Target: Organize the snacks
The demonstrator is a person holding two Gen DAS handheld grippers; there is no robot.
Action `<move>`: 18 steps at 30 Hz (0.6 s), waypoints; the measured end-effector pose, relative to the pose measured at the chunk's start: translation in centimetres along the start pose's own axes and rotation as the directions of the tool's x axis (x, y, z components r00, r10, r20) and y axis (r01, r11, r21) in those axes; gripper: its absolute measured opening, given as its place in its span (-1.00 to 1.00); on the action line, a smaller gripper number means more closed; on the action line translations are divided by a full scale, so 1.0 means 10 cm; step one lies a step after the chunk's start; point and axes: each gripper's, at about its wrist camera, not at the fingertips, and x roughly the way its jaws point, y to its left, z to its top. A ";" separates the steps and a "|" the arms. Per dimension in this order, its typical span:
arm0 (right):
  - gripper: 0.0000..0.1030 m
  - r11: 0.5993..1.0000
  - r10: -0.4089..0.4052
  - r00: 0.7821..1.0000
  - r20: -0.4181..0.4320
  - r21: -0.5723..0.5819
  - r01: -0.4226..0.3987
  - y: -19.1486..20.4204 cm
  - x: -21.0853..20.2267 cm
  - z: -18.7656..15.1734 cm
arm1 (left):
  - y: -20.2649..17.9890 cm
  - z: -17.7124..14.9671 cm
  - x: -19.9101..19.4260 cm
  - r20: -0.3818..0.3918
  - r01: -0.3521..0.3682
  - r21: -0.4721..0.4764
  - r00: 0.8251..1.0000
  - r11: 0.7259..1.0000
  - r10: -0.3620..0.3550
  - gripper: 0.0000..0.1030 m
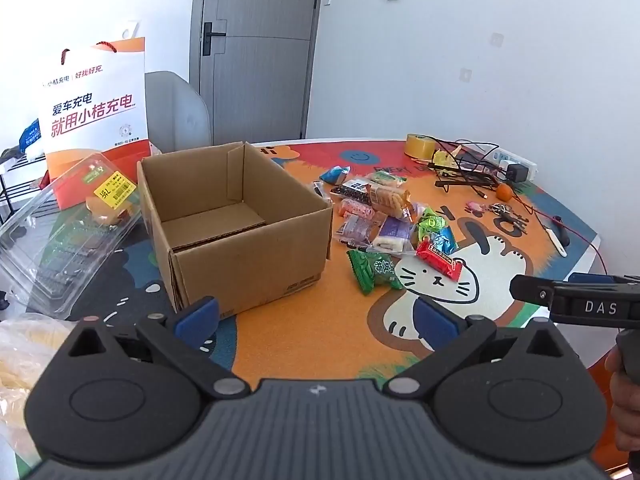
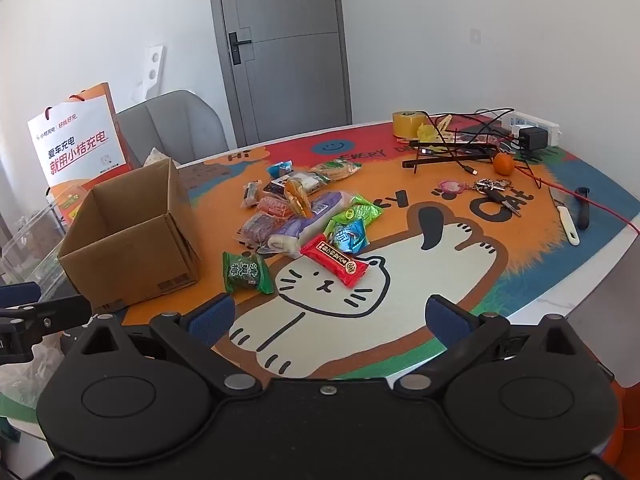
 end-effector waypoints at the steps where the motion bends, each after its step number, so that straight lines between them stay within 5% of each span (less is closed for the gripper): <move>1: 1.00 1.000 -0.001 1.000 -0.003 0.004 0.001 -0.01 -0.01 0.00 | 0.03 0.04 -0.04 0.024 0.023 -0.019 0.999 1.000 -0.023 0.99; 18: 1.00 0.999 -0.010 1.000 -0.011 -0.032 0.010 0.02 -0.01 0.00 | 0.06 0.00 -0.09 0.024 0.035 -0.043 0.999 0.998 -0.034 0.99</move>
